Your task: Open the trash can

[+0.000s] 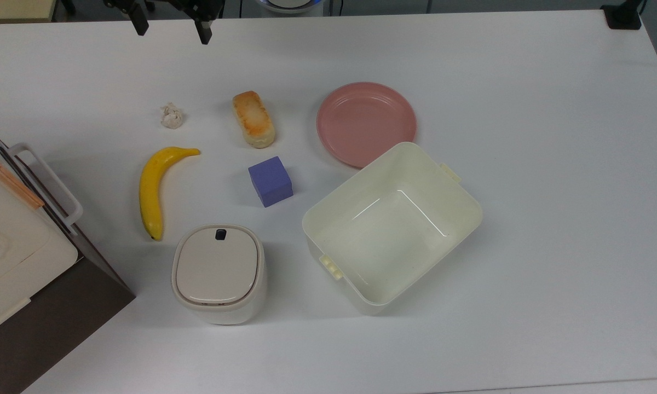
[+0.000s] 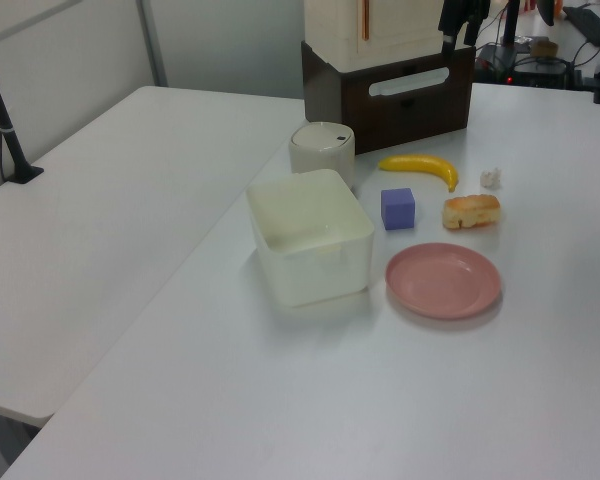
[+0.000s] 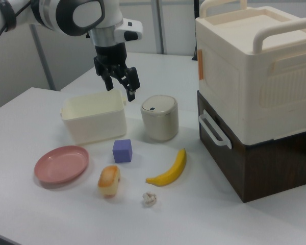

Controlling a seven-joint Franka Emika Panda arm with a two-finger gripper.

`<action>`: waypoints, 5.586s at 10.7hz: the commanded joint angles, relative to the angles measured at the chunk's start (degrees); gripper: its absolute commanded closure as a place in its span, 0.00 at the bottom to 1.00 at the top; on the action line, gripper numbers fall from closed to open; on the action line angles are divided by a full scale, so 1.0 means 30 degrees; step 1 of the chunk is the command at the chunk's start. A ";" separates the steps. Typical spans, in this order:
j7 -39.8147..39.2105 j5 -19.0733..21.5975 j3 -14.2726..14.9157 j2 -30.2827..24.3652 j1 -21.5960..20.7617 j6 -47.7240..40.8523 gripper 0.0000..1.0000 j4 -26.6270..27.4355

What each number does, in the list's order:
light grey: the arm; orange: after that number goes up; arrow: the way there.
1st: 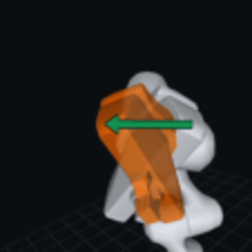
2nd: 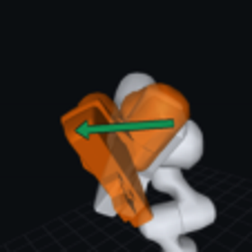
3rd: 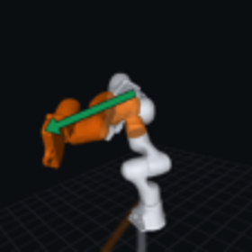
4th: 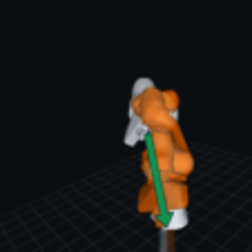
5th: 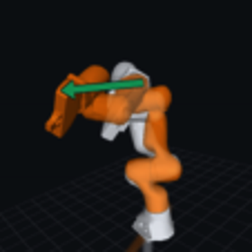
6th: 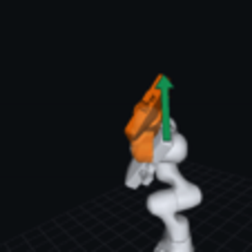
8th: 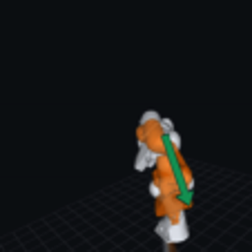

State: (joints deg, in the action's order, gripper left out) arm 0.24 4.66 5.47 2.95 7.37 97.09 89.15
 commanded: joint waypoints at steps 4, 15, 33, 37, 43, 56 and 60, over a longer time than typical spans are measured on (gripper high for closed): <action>-0.0694 -0.0411 0.0170 -0.0250 -0.0290 -0.0371 0.00 0.0165; -0.0665 -0.0821 0.0169 -0.0308 -0.0525 -0.0312 0.00 0.0223; -0.4758 -0.3748 0.0111 0.1531 -0.1491 -0.0079 1.00 0.0840; -0.4708 -0.4131 0.0111 0.3496 -0.1491 0.1615 1.00 -0.0068; -0.2365 -0.4015 0.0023 0.7598 -0.1754 0.6308 1.00 -0.1792; -0.1719 -0.2201 -0.0358 0.7807 -0.1434 1.0612 1.00 -0.2795; -0.1981 -0.2169 -0.0796 0.7981 -0.1462 1.0821 1.00 -0.2677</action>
State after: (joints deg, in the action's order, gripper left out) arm -5.97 -2.57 4.31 27.09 2.92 128.00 79.94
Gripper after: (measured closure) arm 0.991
